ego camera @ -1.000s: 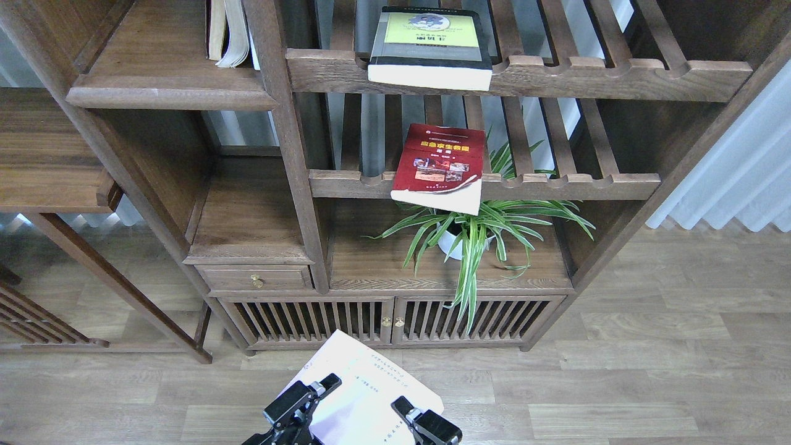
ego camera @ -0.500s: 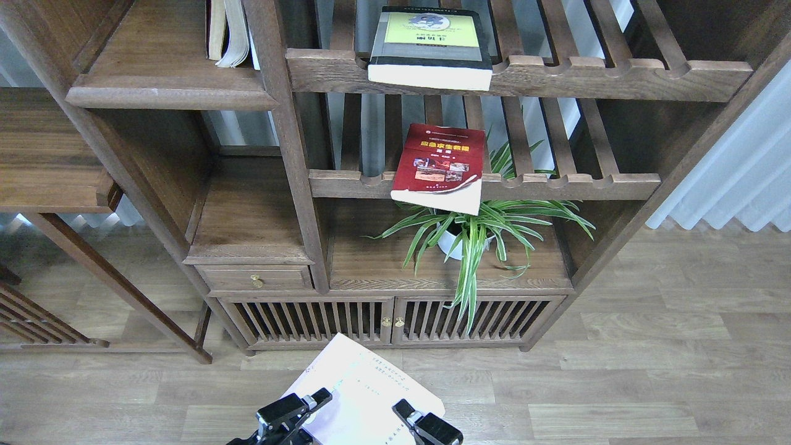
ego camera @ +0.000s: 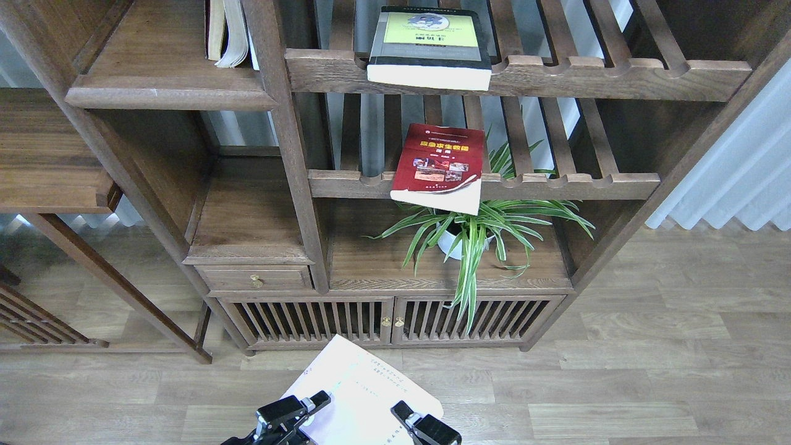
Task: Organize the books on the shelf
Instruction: 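Grasp the white book's edge with the left gripper beside the right gripper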
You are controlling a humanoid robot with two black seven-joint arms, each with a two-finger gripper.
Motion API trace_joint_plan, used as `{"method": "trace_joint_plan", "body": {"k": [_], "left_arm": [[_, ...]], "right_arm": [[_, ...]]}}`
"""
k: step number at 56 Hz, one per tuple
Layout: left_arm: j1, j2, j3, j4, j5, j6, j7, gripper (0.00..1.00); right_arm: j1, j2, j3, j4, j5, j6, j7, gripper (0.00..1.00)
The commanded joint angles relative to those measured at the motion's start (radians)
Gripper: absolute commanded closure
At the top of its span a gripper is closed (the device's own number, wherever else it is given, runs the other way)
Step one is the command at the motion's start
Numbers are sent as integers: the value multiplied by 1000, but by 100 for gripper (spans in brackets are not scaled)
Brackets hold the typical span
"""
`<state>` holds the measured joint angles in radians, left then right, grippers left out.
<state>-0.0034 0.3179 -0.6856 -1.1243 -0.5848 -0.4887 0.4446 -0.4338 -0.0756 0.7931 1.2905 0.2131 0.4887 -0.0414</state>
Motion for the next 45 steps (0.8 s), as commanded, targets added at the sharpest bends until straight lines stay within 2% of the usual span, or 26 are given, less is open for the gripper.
{"method": "trace_joint_plan", "body": {"k": [1, 7, 28, 37, 45], "left_arm": [[-43, 59, 52, -2, -26, 0, 0, 65], [-66, 66, 100, -2, -49, 0, -1, 67], [-64, 4, 104, 5, -53, 0, 0, 64], [-63, 7, 110, 34, -55, 0, -23, 58], [-67, 10, 138, 37, -55, 0, -41, 62]], "right_arm": [[1, -6, 0, 0, 0, 0, 0, 95], [3, -4, 0, 0, 0, 0, 0, 95], [1, 4, -2, -14, -14, 0, 0, 95], [1, 5, -2, -17, -15, 0, -2, 95], [1, 5, -2, -17, -15, 0, -2, 95]]}}
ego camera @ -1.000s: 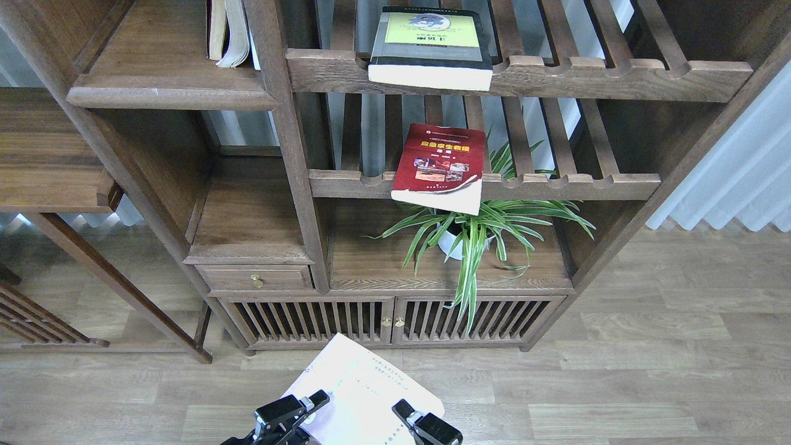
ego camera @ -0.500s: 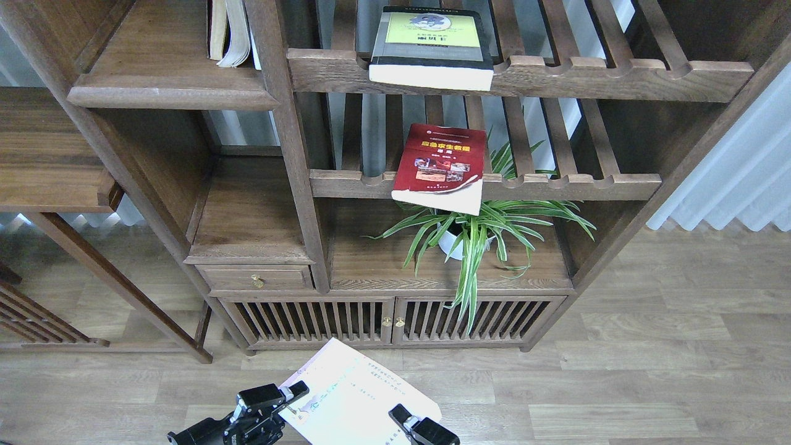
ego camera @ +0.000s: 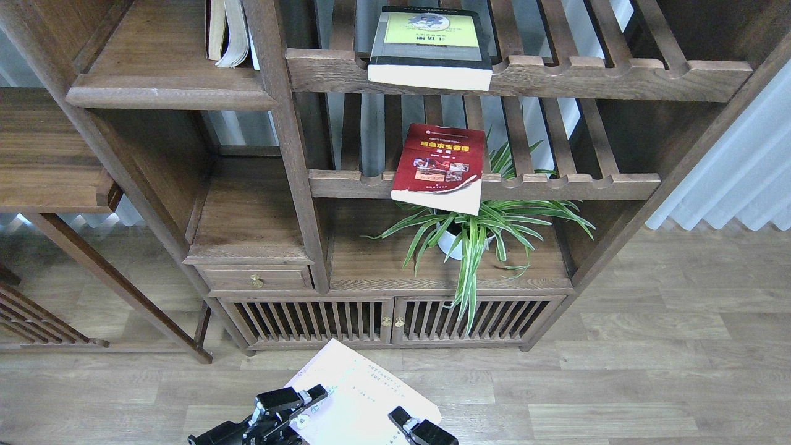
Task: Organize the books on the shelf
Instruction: 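Grasp the white book's edge with the left gripper beside the right gripper, then carry the white book with the left gripper up to the upper shelf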
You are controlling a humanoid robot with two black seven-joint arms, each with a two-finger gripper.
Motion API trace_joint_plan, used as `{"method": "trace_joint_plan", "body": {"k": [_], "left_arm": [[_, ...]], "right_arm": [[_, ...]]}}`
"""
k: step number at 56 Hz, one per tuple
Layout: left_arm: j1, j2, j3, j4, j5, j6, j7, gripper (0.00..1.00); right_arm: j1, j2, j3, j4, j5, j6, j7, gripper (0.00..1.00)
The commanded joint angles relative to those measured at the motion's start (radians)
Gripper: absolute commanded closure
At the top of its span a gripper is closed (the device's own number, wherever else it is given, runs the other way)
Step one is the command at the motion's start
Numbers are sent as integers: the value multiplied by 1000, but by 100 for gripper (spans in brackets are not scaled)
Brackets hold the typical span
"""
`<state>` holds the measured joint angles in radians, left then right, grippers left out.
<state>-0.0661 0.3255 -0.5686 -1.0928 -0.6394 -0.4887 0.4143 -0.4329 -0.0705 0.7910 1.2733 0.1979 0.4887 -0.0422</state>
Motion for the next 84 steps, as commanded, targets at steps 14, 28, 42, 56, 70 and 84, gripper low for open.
{"method": "trace_joint_plan", "body": {"k": [14, 28, 42, 56, 70, 84], "left_arm": [[-21, 3, 23, 10, -6, 0, -43, 86], [-20, 1, 38, 11, -26, 0, -38, 95], [-17, 7, 33, 10, -28, 0, -38, 95], [-8, 138, -53, -32, -25, 0, -42, 95], [64, 457, -259, -285, -23, 0, -61, 95], [74, 632, -464, -291, -8, 0, -63, 95]], "right_arm": [[0, 0, 1, 0, 0, 0, -1, 95], [0, 3, 1, -5, -2, 0, 1, 95], [33, 8, -36, -9, -71, 0, 1, 0], [36, -2, -21, -20, -72, 0, 2, 0], [71, 5, -22, -72, -72, 0, 2, 0], [89, 14, -24, -84, -72, 0, 2, 0]]}}
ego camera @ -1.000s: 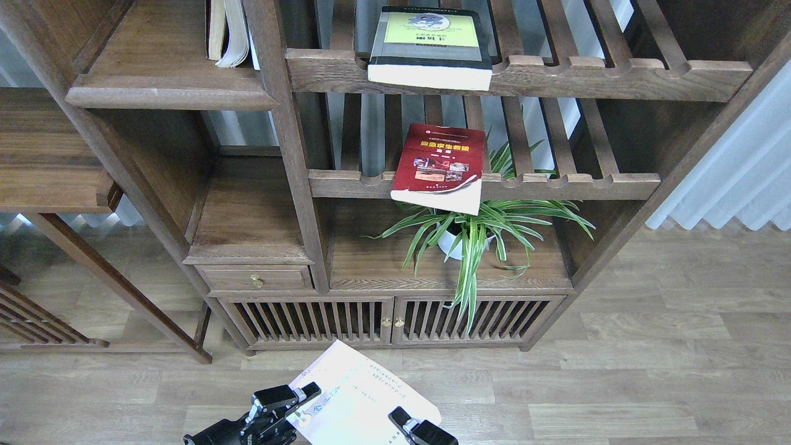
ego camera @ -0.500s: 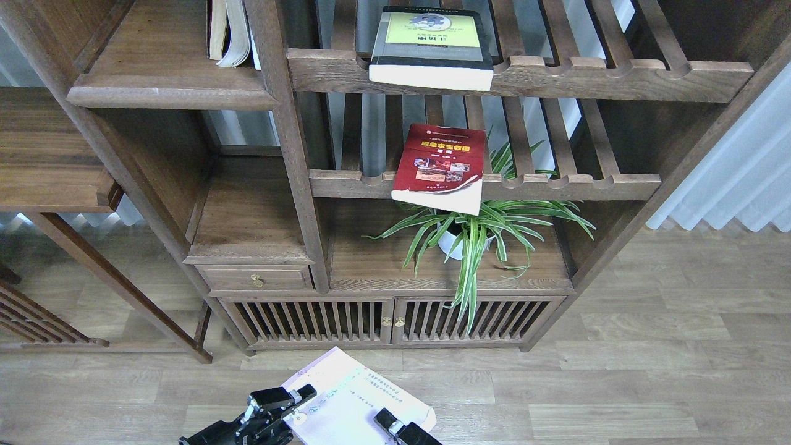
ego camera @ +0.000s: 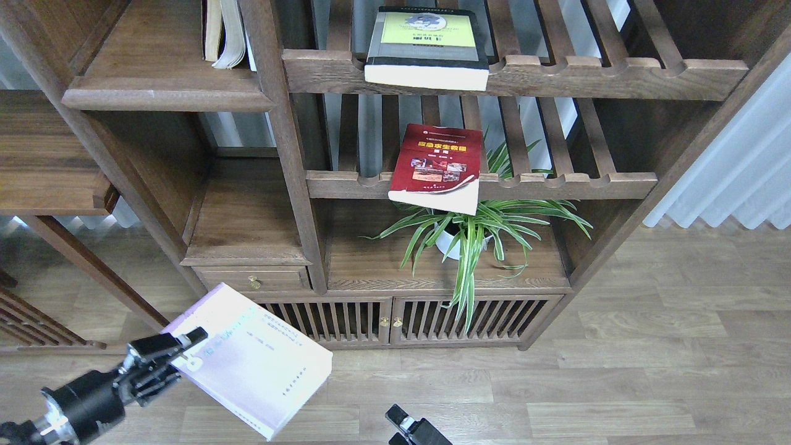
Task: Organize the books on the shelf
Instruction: 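Carry the white book with the left gripper up to the upper shelf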
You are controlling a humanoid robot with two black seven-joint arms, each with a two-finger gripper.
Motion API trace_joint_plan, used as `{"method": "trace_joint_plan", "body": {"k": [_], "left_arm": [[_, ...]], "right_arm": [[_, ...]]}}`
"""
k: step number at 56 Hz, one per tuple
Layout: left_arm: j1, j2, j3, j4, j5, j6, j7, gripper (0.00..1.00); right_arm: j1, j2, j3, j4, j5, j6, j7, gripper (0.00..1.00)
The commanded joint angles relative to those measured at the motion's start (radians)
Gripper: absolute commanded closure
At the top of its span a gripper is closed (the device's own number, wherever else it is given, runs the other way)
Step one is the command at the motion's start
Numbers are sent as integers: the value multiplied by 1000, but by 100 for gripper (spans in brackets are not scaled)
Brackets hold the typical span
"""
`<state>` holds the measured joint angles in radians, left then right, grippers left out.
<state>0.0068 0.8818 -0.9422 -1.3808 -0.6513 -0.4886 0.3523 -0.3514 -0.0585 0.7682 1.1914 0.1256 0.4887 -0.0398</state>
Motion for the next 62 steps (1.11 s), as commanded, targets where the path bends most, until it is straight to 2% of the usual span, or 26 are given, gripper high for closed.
{"method": "trace_joint_plan", "body": {"k": [1, 9, 15, 20, 27, 33, 35, 39, 54, 62], "left_arm": [[1, 83, -101, -3, 4, 0, -1, 95], [-1, 175, -297, -1, 4, 0, -9, 95], [-10, 245, -421, -1, 2, 0, -45, 95], [-31, 295, -445, -1, 2, 0, -55, 95], [-129, 351, -441, -1, 4, 0, -58, 95], [-211, 422, -437, -1, 4, 0, -78, 94], [-266, 479, -419, 0, 1, 0, -102, 94], [-315, 497, -394, 0, 1, 0, -104, 94], [-671, 562, -147, 51, 7, 0, -82, 93], [-895, 546, 26, 124, 50, 0, -44, 93]], "right_arm": [[8, 2, -3, -3, 0, 0, 0, 0], [15, 3, -3, -4, -1, 0, 0, 0], [17, 3, -3, -7, -1, 0, 0, 0], [17, 3, -7, -19, -1, 0, 0, 0], [29, 12, -12, -26, -3, 0, -2, 0], [31, 17, -12, -27, -4, 0, -2, 0], [32, 19, -13, -27, -4, 0, -2, 0], [32, 20, -15, -27, -6, 0, -2, 0], [34, 28, -6, -27, -4, 0, -2, 0], [35, 34, -6, -26, -7, 0, -2, 0]]}}
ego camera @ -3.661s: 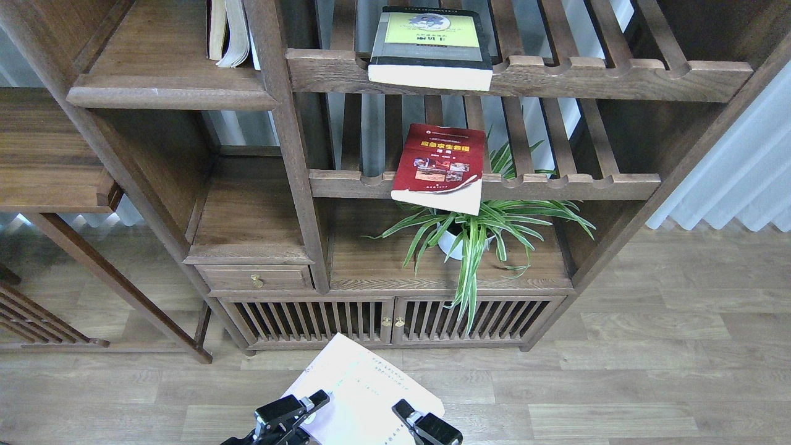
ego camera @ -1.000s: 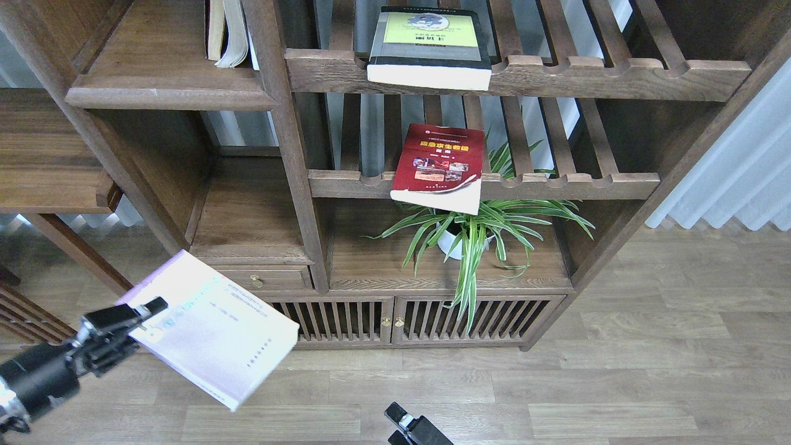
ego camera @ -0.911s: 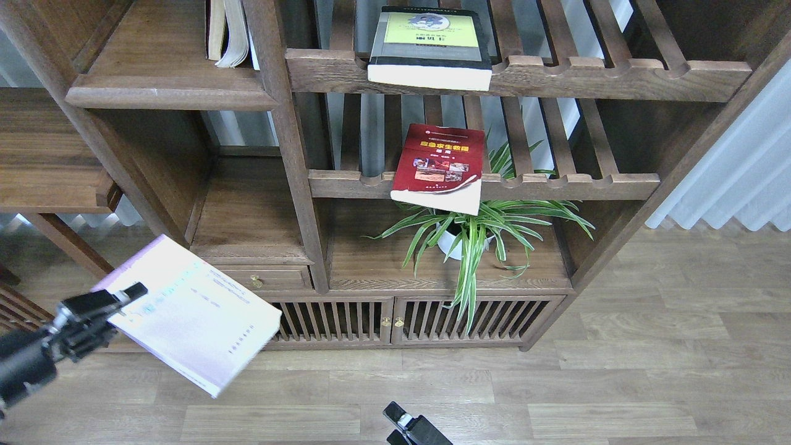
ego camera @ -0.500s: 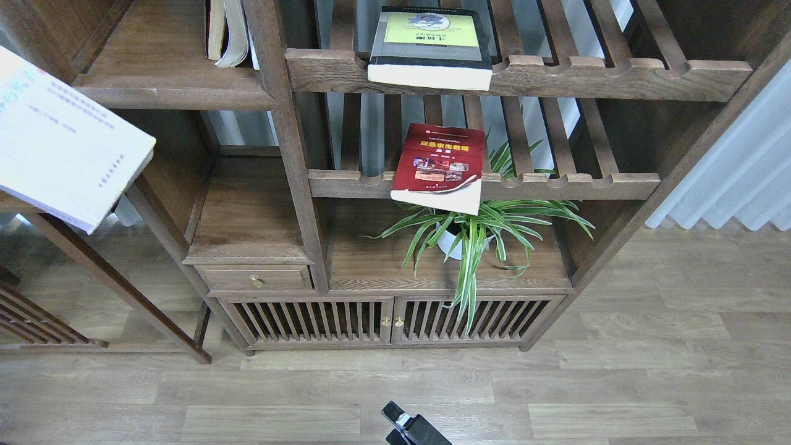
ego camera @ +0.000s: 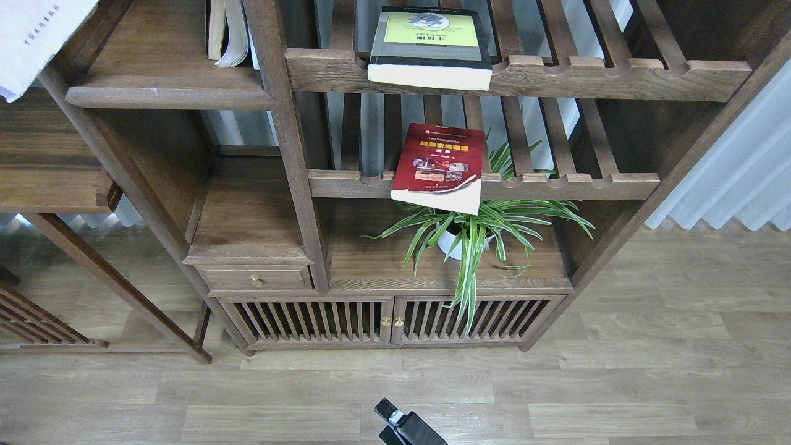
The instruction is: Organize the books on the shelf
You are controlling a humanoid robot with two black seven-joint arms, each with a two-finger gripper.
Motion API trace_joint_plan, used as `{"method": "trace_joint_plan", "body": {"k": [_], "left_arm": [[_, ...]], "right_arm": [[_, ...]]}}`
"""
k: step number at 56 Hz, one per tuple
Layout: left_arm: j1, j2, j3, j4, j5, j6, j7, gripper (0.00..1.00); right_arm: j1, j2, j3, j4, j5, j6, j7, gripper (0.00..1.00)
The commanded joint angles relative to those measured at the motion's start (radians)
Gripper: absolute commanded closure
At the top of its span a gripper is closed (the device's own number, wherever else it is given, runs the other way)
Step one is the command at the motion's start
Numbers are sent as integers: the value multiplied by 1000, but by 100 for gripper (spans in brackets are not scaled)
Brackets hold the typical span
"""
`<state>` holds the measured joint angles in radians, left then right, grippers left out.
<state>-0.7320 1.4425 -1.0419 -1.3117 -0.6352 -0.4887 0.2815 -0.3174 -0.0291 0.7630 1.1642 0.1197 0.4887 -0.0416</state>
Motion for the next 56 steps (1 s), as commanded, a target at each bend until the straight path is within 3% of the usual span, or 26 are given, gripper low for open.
{"method": "trace_joint_plan", "body": {"k": [1, 15, 23, 25, 32, 56], "left_arm": [[-168, -16, 134, 60, 37, 0, 28, 93], [-417, -249, 256, 166, 252, 0, 163, 93], [-513, -310, 263, 216, 368, 0, 165, 93], [-581, -353, 260, 264, 483, 0, 166, 93], [-652, -434, 241, 348, 698, 0, 168, 93], [-675, -728, 102, 482, 1097, 0, 173, 93]], "right_arm": [[1, 3, -1, 2, -2, 0, 0, 0], [18, 5, 2, 5, 0, 0, 0, 0], [18, 3, 6, 5, 2, 0, 0, 0], [17, 2, 6, 5, 2, 0, 0, 0], [17, 2, 7, 5, 3, 0, 0, 0], [70, 29, 62, 3, 2, 0, 6, 0]]}}
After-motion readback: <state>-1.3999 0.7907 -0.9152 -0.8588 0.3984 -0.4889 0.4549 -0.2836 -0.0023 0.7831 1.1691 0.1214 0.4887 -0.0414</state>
